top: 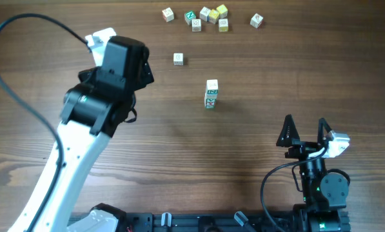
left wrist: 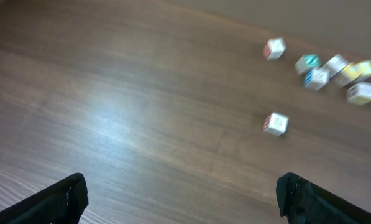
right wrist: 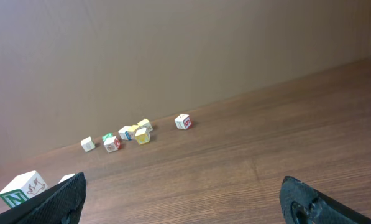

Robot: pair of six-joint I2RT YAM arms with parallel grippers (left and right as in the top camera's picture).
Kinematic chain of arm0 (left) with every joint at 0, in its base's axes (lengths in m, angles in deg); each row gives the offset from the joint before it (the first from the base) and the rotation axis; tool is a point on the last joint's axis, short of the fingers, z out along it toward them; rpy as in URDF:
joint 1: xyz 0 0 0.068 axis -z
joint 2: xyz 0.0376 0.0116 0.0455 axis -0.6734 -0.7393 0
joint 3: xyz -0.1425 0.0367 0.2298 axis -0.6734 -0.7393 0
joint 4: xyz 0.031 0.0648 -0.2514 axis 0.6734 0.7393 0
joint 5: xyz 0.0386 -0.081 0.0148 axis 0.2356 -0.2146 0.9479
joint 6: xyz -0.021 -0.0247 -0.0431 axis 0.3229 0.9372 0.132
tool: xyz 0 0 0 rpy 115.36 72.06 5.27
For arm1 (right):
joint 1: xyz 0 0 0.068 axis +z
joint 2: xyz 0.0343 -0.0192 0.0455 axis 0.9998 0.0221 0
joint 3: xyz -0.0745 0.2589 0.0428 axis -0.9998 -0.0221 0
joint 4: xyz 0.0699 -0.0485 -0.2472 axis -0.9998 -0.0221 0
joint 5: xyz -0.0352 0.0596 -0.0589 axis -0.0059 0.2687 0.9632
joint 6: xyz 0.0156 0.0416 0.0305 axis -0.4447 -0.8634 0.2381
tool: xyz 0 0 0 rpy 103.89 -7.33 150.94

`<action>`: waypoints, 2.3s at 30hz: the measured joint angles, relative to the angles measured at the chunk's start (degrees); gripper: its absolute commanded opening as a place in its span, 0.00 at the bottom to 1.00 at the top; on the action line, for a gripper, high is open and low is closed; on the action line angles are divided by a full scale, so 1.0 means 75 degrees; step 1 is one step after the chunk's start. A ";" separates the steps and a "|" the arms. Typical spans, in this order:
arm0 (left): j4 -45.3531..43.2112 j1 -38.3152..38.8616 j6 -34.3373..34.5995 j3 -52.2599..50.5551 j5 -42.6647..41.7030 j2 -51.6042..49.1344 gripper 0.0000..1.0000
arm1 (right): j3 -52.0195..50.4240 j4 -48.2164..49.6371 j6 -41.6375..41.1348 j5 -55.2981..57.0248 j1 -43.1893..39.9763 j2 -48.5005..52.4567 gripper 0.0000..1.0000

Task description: Form a tower

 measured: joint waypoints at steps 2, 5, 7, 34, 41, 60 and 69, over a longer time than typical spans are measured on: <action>-0.0038 0.0000 -0.0003 0.0000 0.0000 0.0548 1.00 | 0.0000 0.0000 -0.0003 0.0000 0.0000 0.0000 1.00; -0.1370 0.0000 -0.0224 -0.0478 -0.0003 0.1341 1.00 | 0.0000 0.0003 -0.0003 0.0000 0.0000 0.0000 1.00; -0.2238 0.0000 -0.0379 -0.1413 0.0000 0.2224 1.00 | 0.0000 0.0003 -0.0003 0.0000 0.0000 0.0003 1.00; -0.7038 -0.0460 -0.0527 -1.0016 -0.0373 1.0040 1.00 | 0.0000 -0.0017 0.0000 -0.0058 0.0000 0.0009 1.00; -0.6709 -0.0469 -0.0545 -1.0448 -0.0373 1.0045 1.00 | 0.0000 -0.0017 0.0000 -0.0058 0.0000 0.0009 1.00; -0.6793 -0.0813 -0.1888 -1.0628 -0.1209 1.0054 1.00 | 0.0000 -0.0017 0.0000 -0.0055 0.0000 0.0009 1.00; -0.6787 -0.0816 -0.2229 -1.0628 -0.1271 1.0054 1.00 | 0.0000 -0.0017 0.0000 -0.0058 0.0000 0.0009 1.00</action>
